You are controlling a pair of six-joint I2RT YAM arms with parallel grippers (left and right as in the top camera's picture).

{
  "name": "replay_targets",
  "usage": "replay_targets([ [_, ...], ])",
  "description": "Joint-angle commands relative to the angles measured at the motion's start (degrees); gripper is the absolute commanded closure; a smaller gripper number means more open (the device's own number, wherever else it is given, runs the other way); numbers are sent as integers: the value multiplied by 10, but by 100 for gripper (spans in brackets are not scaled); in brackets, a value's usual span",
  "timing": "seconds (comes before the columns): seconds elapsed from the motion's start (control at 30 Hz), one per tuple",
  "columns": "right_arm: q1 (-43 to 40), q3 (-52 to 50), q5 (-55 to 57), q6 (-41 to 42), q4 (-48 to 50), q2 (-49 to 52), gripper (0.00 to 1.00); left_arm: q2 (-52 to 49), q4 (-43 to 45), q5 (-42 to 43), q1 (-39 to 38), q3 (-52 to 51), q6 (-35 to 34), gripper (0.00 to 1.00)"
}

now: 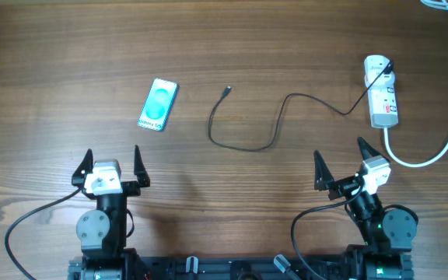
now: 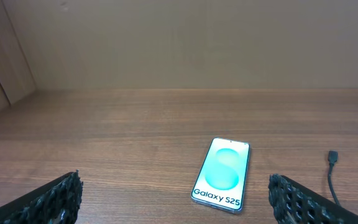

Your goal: Plug charger to phone and switch on socket

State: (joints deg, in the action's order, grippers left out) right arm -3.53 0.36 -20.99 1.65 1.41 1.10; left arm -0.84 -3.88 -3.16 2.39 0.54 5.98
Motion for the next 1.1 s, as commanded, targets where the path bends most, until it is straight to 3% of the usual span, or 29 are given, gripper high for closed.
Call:
replay_targets([
  [0.0,-2,-1,-9,0,3,-7,1,6,0,1,3,-2,7,0],
  [0.6,-2,-1,-9,0,3,-7,0,5,29,3,3,-2,15,0],
  [0.7,-2,-1,-9,0,3,-7,0,5,32,38,3,-2,7,0],
  [0.8,-2,-1,-9,0,3,-7,0,5,24,99,3,12,-108,0],
  [0.93,-2,-1,-9,0,3,-7,0,-21,-68,140,3,114,-199,0],
  [0.97,-2,-1,-9,0,3,-7,0,-71,-142,154,3,197,-202,0],
  [1.07,-2,-1,-9,0,3,-7,0,-207,-256,163,3,370,-201,0],
])
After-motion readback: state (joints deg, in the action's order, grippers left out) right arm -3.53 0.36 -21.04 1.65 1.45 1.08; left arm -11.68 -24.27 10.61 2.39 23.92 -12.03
